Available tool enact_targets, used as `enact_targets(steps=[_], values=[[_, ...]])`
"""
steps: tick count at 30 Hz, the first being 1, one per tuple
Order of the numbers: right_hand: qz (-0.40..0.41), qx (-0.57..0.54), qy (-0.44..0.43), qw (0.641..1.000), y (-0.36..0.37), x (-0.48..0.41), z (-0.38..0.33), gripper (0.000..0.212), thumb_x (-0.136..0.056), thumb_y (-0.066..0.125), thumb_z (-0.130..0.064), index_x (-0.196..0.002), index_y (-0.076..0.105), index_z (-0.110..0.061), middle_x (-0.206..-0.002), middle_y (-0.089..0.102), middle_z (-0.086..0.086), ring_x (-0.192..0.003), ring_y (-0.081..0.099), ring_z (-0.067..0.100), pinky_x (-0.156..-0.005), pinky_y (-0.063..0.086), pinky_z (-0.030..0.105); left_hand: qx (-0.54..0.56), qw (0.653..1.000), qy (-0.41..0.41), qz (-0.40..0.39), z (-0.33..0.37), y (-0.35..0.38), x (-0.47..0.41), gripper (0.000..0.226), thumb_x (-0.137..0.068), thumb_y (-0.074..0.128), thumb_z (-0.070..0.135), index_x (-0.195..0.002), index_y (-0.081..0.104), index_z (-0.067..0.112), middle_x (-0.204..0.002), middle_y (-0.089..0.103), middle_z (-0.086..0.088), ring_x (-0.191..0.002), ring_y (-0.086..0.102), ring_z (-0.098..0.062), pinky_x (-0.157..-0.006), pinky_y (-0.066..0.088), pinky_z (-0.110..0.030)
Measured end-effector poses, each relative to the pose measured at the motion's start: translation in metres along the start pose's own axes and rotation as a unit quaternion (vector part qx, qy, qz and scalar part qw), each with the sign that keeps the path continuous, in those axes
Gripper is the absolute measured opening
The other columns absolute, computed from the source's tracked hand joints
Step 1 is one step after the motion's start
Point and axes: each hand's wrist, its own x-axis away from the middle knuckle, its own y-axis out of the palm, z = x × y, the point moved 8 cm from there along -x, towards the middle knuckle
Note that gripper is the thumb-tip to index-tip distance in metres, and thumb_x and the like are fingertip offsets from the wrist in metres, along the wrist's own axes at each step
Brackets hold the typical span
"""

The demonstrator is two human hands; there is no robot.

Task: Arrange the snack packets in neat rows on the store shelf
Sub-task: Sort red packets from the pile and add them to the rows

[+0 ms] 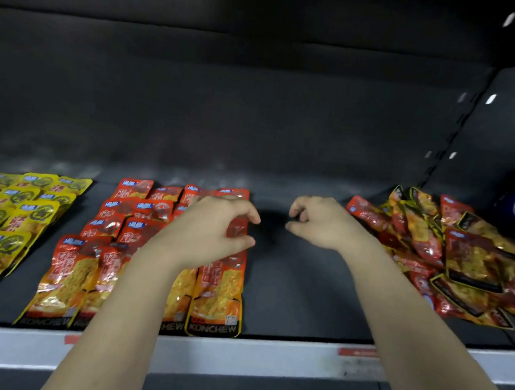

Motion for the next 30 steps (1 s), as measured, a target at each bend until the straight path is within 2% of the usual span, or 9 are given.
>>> enact_targets(steps=[5, 8, 11, 17, 24, 27, 30], values=[[0.048, -0.026, -0.023, 0.998, -0.036, 0.015, 0.031, 0.013, -0.083, 0.069, -0.029, -0.093, 0.067, -0.020, -0.084, 0.064, -0.007, -0.080, 0.059, 0.012, -0.079, 0.050, 0.030, 0.001, 0.999, 0.022, -0.033, 0.036, 0.021, -0.030, 0.029, -0.084, 0.070, 0.028, -0.112, 0.065, 0.024, -0.108, 0.066, 0.007, -0.099, 0.061, -0.006, -0.091, 0.046, -0.026], [0.083, -0.034, -0.044, 0.995, -0.058, 0.027, 0.049, 0.009, -0.083, 0.069, -0.024, -0.090, 0.068, -0.019, -0.076, 0.062, -0.010, -0.072, 0.058, 0.008, -0.076, 0.050, 0.027, -0.003, 0.999, 0.016, -0.051, 0.055, 0.036, -0.049, 0.029, -0.084, 0.068, 0.030, -0.112, 0.064, 0.026, -0.109, 0.066, 0.008, -0.096, 0.061, -0.006, -0.090, 0.048, -0.028], [0.105, -0.034, -0.065, 0.992, -0.074, 0.035, 0.065, 0.006, -0.083, 0.069, -0.024, -0.088, 0.067, -0.021, -0.075, 0.058, -0.013, -0.070, 0.057, 0.007, -0.073, 0.048, 0.024, -0.020, 0.997, 0.007, -0.068, 0.071, 0.052, -0.069, 0.028, -0.084, 0.067, 0.034, -0.112, 0.063, 0.029, -0.108, 0.065, 0.009, -0.095, 0.061, -0.008, -0.090, 0.049, -0.033], [0.108, -0.037, -0.087, 0.990, -0.084, 0.045, 0.099, 0.007, -0.084, 0.067, -0.022, -0.090, 0.068, -0.020, -0.084, 0.061, -0.006, -0.072, 0.058, 0.009, -0.072, 0.050, 0.029, -0.038, 0.996, -0.033, -0.069, 0.097, 0.069, -0.107, 0.031, -0.084, 0.067, 0.037, -0.113, 0.062, 0.030, -0.103, 0.064, 0.010, -0.101, 0.057, -0.013, -0.091, 0.049, -0.034], [0.130, -0.054, -0.064, 0.988, -0.091, 0.050, 0.137, 0.002, -0.087, 0.067, -0.021, -0.089, 0.068, -0.021, -0.085, 0.062, -0.008, -0.073, 0.056, 0.004, -0.070, 0.046, 0.024, -0.070, 0.990, -0.098, -0.071, 0.103, 0.094, -0.135, 0.034, -0.084, 0.065, 0.040, -0.117, 0.060, 0.031, -0.114, 0.063, 0.007, -0.115, 0.051, -0.015, -0.092, 0.044, -0.032], [0.142, -0.064, -0.062, 0.986, -0.089, 0.050, 0.144, 0.003, -0.087, 0.067, -0.019, -0.088, 0.069, -0.021, -0.084, 0.061, -0.010, -0.071, 0.051, -0.002, -0.066, 0.039, 0.017, -0.072, 0.989, -0.116, -0.054, 0.105, 0.101, -0.141, 0.034, -0.084, 0.064, 0.041, -0.117, 0.060, 0.032, -0.115, 0.062, 0.008, -0.115, 0.051, -0.014, -0.089, 0.044, -0.031], [0.145, -0.079, -0.060, 0.984, -0.087, 0.049, 0.149, 0.005, -0.087, 0.066, -0.019, -0.088, 0.068, -0.023, -0.086, 0.063, -0.009, -0.072, 0.052, -0.003, -0.065, 0.039, 0.013, -0.067, 0.989, -0.129, 0.004, 0.104, 0.105, -0.141, 0.030, -0.085, 0.062, 0.038, -0.114, 0.061, 0.031, -0.115, 0.062, 0.007, -0.111, 0.057, -0.016, -0.089, 0.045, -0.032]])
